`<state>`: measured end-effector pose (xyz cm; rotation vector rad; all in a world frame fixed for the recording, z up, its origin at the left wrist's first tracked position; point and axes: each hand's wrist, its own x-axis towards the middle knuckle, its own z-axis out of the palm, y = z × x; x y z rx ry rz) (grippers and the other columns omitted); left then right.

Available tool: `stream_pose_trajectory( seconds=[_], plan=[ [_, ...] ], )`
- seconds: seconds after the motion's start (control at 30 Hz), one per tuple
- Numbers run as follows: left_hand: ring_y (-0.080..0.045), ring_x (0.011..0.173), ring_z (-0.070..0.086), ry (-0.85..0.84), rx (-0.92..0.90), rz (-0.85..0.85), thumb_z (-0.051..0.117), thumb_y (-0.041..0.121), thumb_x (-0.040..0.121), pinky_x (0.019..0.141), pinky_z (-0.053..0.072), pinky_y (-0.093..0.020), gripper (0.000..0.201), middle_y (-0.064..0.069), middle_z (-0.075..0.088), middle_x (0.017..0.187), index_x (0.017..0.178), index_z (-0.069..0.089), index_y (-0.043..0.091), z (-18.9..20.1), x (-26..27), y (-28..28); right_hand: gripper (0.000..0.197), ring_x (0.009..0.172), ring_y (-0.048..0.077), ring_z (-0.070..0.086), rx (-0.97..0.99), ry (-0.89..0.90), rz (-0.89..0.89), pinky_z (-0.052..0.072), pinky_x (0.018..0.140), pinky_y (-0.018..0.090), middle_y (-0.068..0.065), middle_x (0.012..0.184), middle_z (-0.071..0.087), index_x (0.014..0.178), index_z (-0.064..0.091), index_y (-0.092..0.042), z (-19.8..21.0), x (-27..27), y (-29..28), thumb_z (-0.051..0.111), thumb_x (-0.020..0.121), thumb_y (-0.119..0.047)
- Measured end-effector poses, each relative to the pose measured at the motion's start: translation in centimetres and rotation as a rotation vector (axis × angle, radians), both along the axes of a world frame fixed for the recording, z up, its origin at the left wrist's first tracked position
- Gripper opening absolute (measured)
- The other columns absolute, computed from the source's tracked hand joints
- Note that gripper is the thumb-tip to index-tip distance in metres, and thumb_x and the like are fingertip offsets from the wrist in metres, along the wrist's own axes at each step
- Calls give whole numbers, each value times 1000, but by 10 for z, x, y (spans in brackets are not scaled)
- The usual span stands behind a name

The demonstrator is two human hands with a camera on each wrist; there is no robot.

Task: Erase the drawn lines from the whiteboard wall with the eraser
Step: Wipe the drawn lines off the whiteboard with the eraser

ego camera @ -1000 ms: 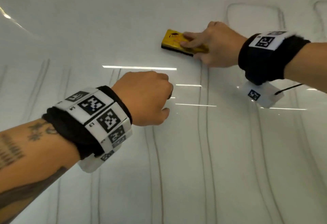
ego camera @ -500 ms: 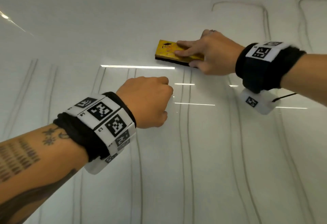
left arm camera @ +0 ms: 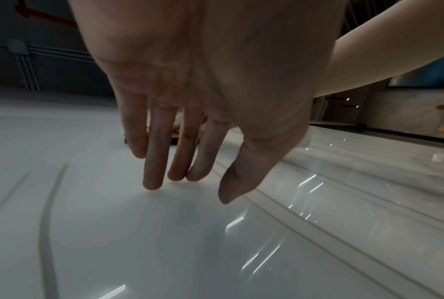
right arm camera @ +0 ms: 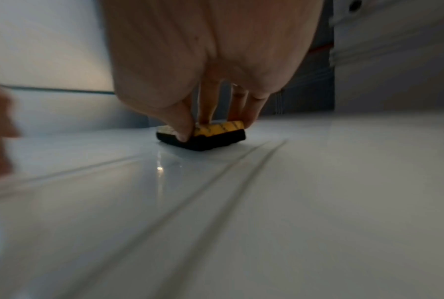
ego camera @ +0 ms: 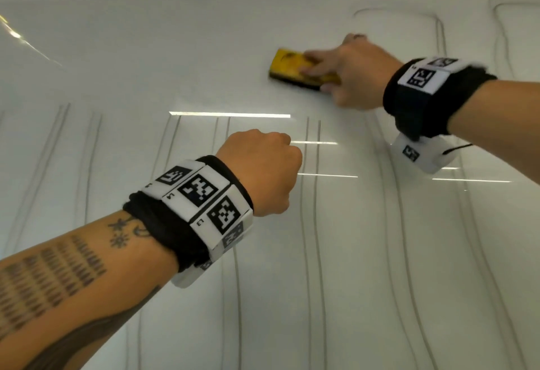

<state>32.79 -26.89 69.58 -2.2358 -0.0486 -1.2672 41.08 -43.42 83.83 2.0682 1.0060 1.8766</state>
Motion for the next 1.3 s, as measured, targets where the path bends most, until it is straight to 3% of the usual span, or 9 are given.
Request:
stream_pose_trajectory(
  seconds=[0.1,0.3,0.5,0.57,0.7,0.83,1.0,1.23,1.3],
  plan=[
    [-13,59,41,-16,-7,-18,61,28,90,56,34,-28,19,5,49,91,77,49,19,0,0,1,53,134,49,38,189,16,-16,28,116,49,-2,163,36,151,46,-35,19,-6,7,53,100,-21],
    [-22,84,55,23,24,-15,62,31,90,65,42,-35,33,5,50,112,122,62,23,-8,-2,15,53,111,24,41,-244,101,150,36,100,37,-22,158,39,145,51,-45,-52,-5,26,61,99,-20],
    [-15,96,53,24,28,-48,62,28,87,57,37,-29,45,7,45,126,131,58,19,-21,5,24,49,132,52,40,330,24,-75,27,119,51,7,160,41,150,48,-31,35,7,-18,53,101,-25],
    [-15,97,50,11,39,-52,61,31,88,59,36,-30,49,7,43,130,135,56,18,-25,8,25,50,120,50,46,175,5,-32,29,115,50,7,157,46,148,51,-31,7,6,1,56,99,-24],
    [-15,98,48,9,45,-66,60,33,90,63,40,-31,50,5,42,132,138,54,19,-23,8,23,52,105,24,40,-158,109,132,34,98,35,-21,156,40,144,52,-44,-52,5,6,62,97,-24],
    [-15,99,53,16,55,-49,57,30,90,64,43,-29,46,8,43,131,135,56,19,-21,8,23,53,129,46,46,291,35,0,32,117,48,-1,159,43,147,52,-33,22,17,-40,56,94,-33],
    [-16,96,53,-1,62,-38,53,26,92,69,51,-30,45,7,43,129,135,56,18,-20,9,22,52,122,49,52,825,128,-54,49,103,55,28,139,50,139,50,-7,78,23,-76,63,94,-28],
    [-17,86,63,40,-53,11,53,33,93,71,54,-32,35,14,48,120,124,65,23,-4,1,11,53,146,43,27,279,120,20,29,120,47,2,162,36,153,44,-31,65,21,-39,52,101,-28],
    [-18,83,63,44,-76,37,53,32,93,70,53,-32,34,14,48,117,123,66,23,-3,2,7,55,143,44,33,323,95,-23,34,119,48,8,160,40,151,46,-36,70,29,-65,56,97,-33]
  ],
)
